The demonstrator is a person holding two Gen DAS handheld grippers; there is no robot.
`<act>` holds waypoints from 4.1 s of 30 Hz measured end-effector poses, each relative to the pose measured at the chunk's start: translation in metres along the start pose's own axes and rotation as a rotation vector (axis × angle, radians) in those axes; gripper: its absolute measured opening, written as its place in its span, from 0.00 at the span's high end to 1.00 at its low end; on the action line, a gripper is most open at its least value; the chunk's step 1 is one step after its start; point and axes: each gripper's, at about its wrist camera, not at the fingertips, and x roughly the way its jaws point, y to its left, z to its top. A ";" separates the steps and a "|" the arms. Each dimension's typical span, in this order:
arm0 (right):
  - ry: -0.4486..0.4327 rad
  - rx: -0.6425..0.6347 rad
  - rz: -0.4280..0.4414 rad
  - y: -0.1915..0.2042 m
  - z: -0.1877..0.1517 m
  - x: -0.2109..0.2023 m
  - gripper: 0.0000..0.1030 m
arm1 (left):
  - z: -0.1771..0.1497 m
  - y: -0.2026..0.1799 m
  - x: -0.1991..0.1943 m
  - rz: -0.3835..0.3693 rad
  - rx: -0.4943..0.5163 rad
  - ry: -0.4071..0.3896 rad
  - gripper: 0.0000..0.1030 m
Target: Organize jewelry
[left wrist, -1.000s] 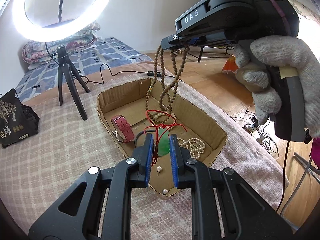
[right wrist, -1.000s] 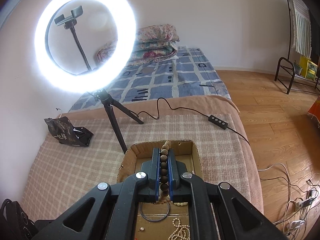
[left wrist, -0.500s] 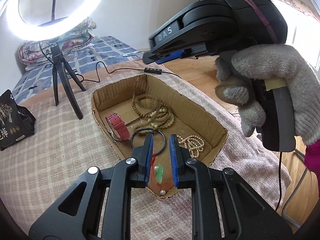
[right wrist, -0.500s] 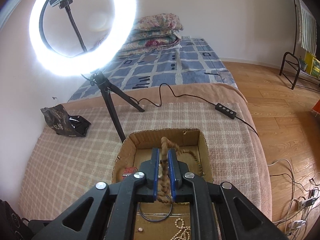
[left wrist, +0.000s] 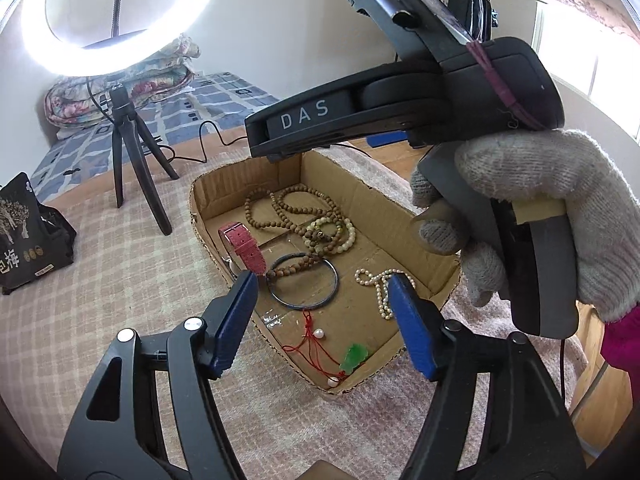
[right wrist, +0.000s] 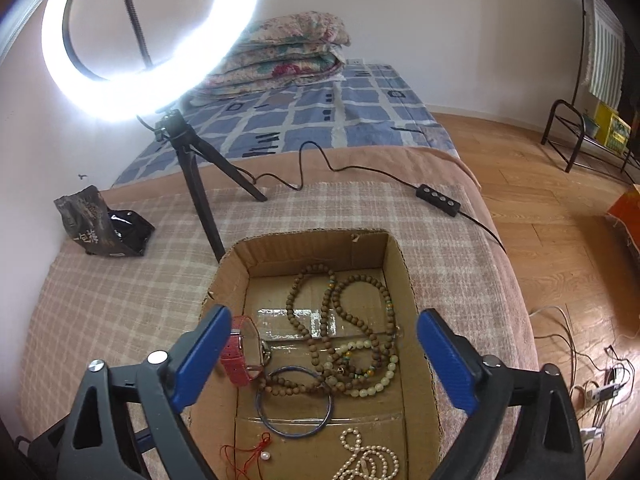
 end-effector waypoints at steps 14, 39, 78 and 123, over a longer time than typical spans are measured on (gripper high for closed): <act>-0.030 -0.004 -0.059 0.011 -0.003 -0.016 0.00 | -0.002 0.005 -0.010 0.013 -0.006 0.002 0.28; -0.228 0.051 -0.157 0.036 -0.017 -0.163 0.00 | 0.026 0.020 -0.159 0.084 -0.006 -0.150 0.15; -0.287 0.153 -0.181 0.052 -0.125 -0.213 0.00 | -0.019 0.032 -0.229 0.216 -0.024 -0.166 0.00; -0.247 0.158 -0.159 0.060 -0.126 -0.195 0.00 | -0.016 0.030 -0.229 0.231 -0.025 -0.179 0.00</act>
